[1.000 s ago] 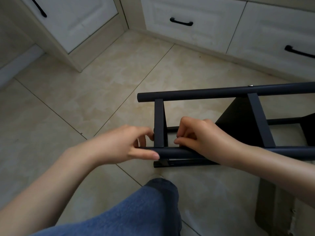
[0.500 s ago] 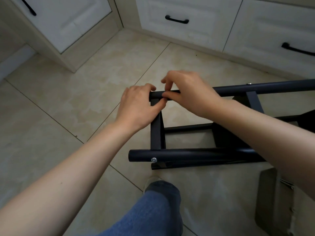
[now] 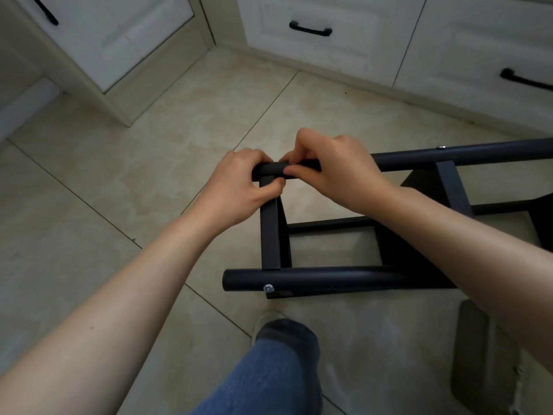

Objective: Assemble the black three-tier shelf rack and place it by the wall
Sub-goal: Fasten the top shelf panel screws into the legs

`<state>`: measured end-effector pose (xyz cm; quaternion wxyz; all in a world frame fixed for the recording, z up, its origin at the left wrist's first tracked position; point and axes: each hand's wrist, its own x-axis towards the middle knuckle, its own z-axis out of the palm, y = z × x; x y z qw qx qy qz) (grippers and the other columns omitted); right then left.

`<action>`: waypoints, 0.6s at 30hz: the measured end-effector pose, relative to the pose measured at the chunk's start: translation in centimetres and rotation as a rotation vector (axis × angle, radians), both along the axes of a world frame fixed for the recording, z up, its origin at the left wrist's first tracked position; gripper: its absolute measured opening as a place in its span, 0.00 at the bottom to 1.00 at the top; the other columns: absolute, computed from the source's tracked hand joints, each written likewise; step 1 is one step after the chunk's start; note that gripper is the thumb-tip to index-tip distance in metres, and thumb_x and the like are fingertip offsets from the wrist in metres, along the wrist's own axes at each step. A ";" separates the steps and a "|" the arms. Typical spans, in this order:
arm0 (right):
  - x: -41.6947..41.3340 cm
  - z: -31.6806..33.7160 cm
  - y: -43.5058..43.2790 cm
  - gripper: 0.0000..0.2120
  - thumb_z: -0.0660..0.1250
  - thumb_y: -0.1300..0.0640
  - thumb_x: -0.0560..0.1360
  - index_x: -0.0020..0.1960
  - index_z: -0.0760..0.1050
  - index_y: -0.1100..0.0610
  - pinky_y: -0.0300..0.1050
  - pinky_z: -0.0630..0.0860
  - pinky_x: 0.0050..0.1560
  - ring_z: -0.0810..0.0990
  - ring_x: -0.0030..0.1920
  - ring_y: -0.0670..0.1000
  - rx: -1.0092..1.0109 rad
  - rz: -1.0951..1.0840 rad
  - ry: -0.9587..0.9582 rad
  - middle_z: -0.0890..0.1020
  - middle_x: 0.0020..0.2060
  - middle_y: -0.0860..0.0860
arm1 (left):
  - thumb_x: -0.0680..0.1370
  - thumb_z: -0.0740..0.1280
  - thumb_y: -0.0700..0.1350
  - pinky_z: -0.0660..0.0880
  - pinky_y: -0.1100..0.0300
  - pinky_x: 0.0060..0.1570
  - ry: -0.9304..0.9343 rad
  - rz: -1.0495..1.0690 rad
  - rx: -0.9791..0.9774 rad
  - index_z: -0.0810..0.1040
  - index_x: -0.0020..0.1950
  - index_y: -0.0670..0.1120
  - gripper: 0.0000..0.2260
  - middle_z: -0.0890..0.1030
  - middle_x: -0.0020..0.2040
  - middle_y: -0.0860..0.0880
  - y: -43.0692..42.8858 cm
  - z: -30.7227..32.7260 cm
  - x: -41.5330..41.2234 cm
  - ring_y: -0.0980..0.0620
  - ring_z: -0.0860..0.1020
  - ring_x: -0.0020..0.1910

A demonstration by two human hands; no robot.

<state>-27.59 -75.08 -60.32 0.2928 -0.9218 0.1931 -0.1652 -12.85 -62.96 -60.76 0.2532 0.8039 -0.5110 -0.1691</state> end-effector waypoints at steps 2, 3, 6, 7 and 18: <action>0.0 -0.2 0.0 0.09 0.69 0.51 0.78 0.48 0.70 0.52 0.56 0.77 0.45 0.83 0.46 0.57 -0.007 -0.007 -0.016 0.86 0.50 0.44 | 0.75 0.73 0.51 0.76 0.59 0.51 0.199 -0.012 -0.029 0.81 0.52 0.51 0.08 0.83 0.47 0.51 0.8 0.0 0.9 0.52 0.80 0.50; 0.0 -0.4 0.1 0.09 0.69 0.51 0.78 0.48 0.70 0.53 0.56 0.77 0.45 0.83 0.46 0.57 -0.018 -0.011 -0.022 0.86 0.50 0.44 | 0.75 0.74 0.49 0.76 0.63 0.52 0.302 -0.021 -0.046 0.81 0.54 0.54 0.08 0.84 0.48 0.53 1.2 -0.1 1.5 0.56 0.81 0.50; 0.0 -0.6 0.1 0.09 0.69 0.50 0.78 0.48 0.69 0.51 0.56 0.77 0.43 0.84 0.45 0.57 -0.046 -0.012 -0.041 0.86 0.51 0.44 | 0.75 0.75 0.41 0.77 0.63 0.60 0.552 -0.027 -0.088 0.82 0.59 0.55 0.15 0.86 0.54 0.54 2.1 -0.6 3.3 0.56 0.82 0.57; 0.0 -0.7 0.2 0.10 0.69 0.50 0.78 0.47 0.68 0.50 0.55 0.77 0.42 0.84 0.44 0.57 -0.054 -0.015 -0.052 0.86 0.51 0.44 | 0.73 0.75 0.42 0.77 0.62 0.61 0.602 -0.039 -0.092 0.82 0.60 0.54 0.16 0.86 0.56 0.54 2.2 -0.8 3.8 0.55 0.82 0.59; 0.3 -1.4 0.2 0.09 0.68 0.50 0.78 0.48 0.72 0.54 0.55 0.76 0.40 0.84 0.41 0.57 -0.095 -0.026 -0.091 0.86 0.49 0.43 | 0.69 0.76 0.45 0.79 0.56 0.59 0.448 -0.133 -0.164 0.83 0.57 0.52 0.17 0.86 0.49 0.53 1.3 -0.9 4.5 0.53 0.83 0.52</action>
